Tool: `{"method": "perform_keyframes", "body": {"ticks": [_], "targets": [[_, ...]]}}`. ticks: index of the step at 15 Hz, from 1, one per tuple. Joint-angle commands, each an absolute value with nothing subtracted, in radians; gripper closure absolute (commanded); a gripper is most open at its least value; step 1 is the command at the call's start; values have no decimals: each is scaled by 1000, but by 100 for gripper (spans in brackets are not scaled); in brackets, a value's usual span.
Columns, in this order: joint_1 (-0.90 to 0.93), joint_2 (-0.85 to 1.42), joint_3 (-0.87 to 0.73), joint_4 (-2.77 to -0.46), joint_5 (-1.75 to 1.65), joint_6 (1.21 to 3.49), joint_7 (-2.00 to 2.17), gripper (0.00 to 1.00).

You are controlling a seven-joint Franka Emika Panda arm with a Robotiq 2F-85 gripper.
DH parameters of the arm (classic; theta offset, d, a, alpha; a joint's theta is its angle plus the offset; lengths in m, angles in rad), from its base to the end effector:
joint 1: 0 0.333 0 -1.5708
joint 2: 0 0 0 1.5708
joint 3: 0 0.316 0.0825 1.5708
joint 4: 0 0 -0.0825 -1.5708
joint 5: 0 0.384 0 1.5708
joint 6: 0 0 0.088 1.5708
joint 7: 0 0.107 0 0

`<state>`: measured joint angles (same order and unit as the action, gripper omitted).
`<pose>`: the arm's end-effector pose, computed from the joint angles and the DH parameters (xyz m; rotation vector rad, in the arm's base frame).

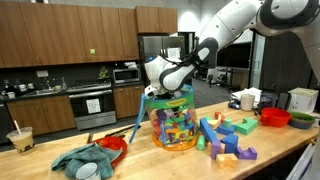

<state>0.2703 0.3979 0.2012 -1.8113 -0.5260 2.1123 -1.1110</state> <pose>0.5819 0.2604 0.3226 1.6770 2.2583 -0.2668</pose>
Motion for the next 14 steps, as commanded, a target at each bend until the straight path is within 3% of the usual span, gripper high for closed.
{"method": "perform_keyframes", "body": {"ticks": [1, 14], "targets": [[254, 331, 197, -1891, -538, 2106, -1108, 0], [243, 302, 239, -1997, -436, 2123, -1057, 0]]}}
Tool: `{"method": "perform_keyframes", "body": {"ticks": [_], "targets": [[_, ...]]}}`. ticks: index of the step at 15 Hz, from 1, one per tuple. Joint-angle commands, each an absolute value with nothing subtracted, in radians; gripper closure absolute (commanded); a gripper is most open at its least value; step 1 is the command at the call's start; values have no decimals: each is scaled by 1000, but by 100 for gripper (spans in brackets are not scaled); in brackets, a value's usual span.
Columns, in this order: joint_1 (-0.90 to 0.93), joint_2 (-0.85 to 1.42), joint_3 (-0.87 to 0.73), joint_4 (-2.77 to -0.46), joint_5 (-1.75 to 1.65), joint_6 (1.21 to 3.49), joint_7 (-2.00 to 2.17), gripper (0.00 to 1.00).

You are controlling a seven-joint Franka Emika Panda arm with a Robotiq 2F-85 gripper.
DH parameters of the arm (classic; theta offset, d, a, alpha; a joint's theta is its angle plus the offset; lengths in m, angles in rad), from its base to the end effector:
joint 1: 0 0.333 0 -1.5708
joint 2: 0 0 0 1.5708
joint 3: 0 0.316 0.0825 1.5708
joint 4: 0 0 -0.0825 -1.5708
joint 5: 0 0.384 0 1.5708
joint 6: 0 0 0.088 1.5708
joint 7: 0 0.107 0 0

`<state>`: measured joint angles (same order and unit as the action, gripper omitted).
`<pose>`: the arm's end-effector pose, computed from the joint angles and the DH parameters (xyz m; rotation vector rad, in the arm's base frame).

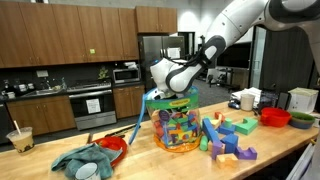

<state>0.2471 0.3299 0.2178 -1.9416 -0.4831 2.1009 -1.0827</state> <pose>0.5478 0.2442 0.3074 1.7518 2.2578 -0.3507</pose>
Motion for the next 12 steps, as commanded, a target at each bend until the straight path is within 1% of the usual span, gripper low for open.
{"method": "perform_keyframes", "body": {"ticks": [1, 7, 12], "targets": [[244, 304, 247, -2002, -413, 2125, -1055, 0], [251, 316, 277, -2017, -339, 2139, -1044, 0], [262, 317, 256, -2004, -442, 2145, -1038, 0]]}}
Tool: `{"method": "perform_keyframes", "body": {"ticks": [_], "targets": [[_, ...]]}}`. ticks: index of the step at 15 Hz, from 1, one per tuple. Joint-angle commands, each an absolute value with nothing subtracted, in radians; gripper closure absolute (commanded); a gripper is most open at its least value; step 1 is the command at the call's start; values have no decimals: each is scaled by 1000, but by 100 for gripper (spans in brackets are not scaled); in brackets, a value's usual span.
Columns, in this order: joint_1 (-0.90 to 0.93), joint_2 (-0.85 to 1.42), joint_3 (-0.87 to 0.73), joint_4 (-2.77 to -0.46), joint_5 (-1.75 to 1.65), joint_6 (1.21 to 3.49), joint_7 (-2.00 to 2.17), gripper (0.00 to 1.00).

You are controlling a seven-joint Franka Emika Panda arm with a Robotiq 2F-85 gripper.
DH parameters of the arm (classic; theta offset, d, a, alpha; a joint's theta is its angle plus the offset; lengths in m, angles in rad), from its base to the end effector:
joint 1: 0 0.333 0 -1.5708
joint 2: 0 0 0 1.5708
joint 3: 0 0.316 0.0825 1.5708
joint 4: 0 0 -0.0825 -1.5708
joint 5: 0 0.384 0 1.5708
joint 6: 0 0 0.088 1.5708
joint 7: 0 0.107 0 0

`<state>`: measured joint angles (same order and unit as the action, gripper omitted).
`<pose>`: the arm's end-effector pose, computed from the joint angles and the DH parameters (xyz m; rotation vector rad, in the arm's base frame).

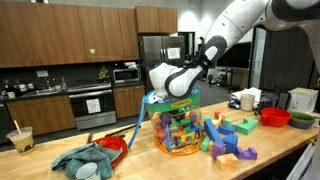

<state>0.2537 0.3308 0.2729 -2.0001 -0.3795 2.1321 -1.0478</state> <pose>0.5146 0.2756 0.2857 1.8409 2.3216 -0.3346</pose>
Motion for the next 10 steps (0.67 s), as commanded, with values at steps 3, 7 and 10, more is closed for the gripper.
{"method": "perform_keyframes", "body": {"ticks": [3, 7, 10], "targets": [[265, 312, 236, -1965, -558, 2129, -1055, 0], [258, 324, 227, -1925, -620, 2139, -1051, 0], [257, 328, 239, -1932, -585, 2140, -1047, 0]]}}
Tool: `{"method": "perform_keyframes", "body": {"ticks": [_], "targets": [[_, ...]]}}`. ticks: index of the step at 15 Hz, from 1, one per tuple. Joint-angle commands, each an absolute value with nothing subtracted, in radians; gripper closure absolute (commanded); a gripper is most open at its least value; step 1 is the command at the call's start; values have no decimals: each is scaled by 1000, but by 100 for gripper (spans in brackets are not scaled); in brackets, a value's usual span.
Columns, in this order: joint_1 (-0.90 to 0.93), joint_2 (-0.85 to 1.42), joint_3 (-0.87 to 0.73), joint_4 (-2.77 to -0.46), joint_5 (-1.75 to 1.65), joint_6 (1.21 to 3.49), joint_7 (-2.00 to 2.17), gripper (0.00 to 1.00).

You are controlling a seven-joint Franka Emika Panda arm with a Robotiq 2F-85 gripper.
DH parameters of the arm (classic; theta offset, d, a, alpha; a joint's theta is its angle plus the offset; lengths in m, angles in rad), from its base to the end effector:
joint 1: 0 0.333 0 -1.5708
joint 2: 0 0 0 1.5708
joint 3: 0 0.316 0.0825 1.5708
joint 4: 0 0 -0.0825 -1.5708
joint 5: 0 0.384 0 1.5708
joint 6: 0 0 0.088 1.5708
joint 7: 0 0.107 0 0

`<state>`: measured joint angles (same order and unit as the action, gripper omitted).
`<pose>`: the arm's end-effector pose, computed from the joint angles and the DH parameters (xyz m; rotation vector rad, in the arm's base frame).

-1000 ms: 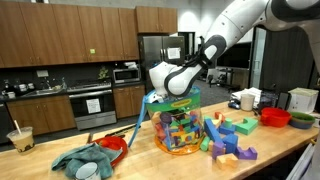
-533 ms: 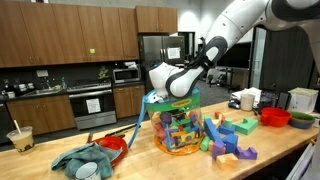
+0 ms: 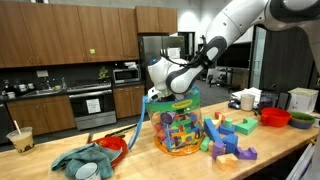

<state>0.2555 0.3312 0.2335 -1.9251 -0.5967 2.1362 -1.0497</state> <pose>0.5523 0.2591 0.3181 1.6266 2.2319 -0.2889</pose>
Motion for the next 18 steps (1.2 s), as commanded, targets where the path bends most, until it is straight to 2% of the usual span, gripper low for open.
{"method": "perform_keyframes", "body": {"ticks": [1, 18], "targets": [[257, 328, 242, -1936, -576, 2141, -1046, 0], [276, 341, 246, -1970, -590, 2147, -996, 0]]}}
